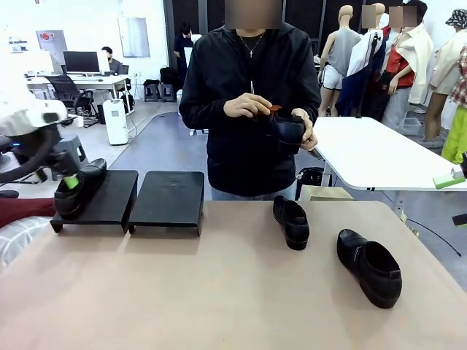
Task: Organize the shoes by placing them on the stand.
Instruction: Place the Shoe from the middle of the table onto the Shoes Stand.
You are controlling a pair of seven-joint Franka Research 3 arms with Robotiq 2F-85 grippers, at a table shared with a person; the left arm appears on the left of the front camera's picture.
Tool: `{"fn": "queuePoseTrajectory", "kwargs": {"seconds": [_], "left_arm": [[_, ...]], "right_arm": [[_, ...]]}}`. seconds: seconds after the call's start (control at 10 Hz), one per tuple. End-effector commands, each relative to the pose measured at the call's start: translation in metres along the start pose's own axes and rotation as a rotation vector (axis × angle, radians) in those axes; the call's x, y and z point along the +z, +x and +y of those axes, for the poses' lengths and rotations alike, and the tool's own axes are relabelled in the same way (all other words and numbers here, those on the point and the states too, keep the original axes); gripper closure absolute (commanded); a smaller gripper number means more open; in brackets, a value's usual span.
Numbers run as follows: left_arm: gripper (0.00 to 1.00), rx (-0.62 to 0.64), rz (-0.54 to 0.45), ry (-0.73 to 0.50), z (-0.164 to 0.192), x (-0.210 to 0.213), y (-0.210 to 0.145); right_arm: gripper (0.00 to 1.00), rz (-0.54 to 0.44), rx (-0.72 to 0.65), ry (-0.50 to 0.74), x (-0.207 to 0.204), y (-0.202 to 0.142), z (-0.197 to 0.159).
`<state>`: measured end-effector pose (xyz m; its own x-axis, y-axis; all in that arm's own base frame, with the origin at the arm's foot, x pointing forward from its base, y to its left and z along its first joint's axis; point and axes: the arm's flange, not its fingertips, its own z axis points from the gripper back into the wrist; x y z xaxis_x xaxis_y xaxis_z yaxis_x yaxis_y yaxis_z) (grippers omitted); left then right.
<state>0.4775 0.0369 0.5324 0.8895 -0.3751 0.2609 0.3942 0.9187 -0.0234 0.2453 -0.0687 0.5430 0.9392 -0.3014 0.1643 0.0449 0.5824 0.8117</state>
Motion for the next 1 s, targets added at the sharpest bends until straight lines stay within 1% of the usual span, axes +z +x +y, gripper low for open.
{"fn": "queuePoseTrajectory", "kwargs": {"seconds": [0.0, 0.1, 0.2, 0.3, 0.4, 0.5, 0.6, 0.7, 0.8, 0.9], "left_arm": [[0.0, -0.206, 0.038, -0.188, 0.007, 0.032, -0.056], [0.0, -0.36, 0.036, -0.385, -0.002, 0.044, -0.086], [0.0, -0.365, -0.03, -0.514, -0.003, 0.056, -0.119], [0.0, -0.32, -0.123, -0.614, -0.003, 0.063, -0.14], [0.0, -0.138, -0.277, -0.641, -0.008, 0.066, -0.141], [0.0, 0.016, -0.442, -0.627, -0.012, 0.065, -0.131], [0.0, 0.199, -0.596, -0.622, -0.017, 0.062, -0.114], [0.0, 0.331, -0.649, -0.693, -0.029, 0.06, -0.1], [0.0, 0.292, -0.528, -0.616, -0.034, 0.053, -0.094], [0.0, 0.125, -0.453, -0.704, 0.0, 0.072, -0.125]], "right_arm": [[0.0, -0.006, 0.01, 0.033, 0.001, 0.002, 0.004], [0.0, -0.006, 0.01, 0.033, 0.001, 0.002, 0.004], [0.0, -0.006, 0.01, 0.033, 0.001, 0.002, 0.004], [0.0, -0.006, 0.01, 0.033, 0.001, 0.002, 0.004], [0.0, -0.006, 0.01, 0.033, 0.001, 0.002, 0.004], [0.0, -0.006, 0.01, 0.033, 0.001, 0.002, 0.004], [0.0, -0.006, 0.01, 0.033, 0.001, 0.002, 0.004], [0.0, -0.006, 0.01, 0.033, 0.001, 0.002, 0.004], [0.0, -0.006, 0.01, 0.033, 0.001, 0.002, 0.004], [0.0, -0.006, 0.01, 0.033, 0.001, 0.002, 0.004]]}}
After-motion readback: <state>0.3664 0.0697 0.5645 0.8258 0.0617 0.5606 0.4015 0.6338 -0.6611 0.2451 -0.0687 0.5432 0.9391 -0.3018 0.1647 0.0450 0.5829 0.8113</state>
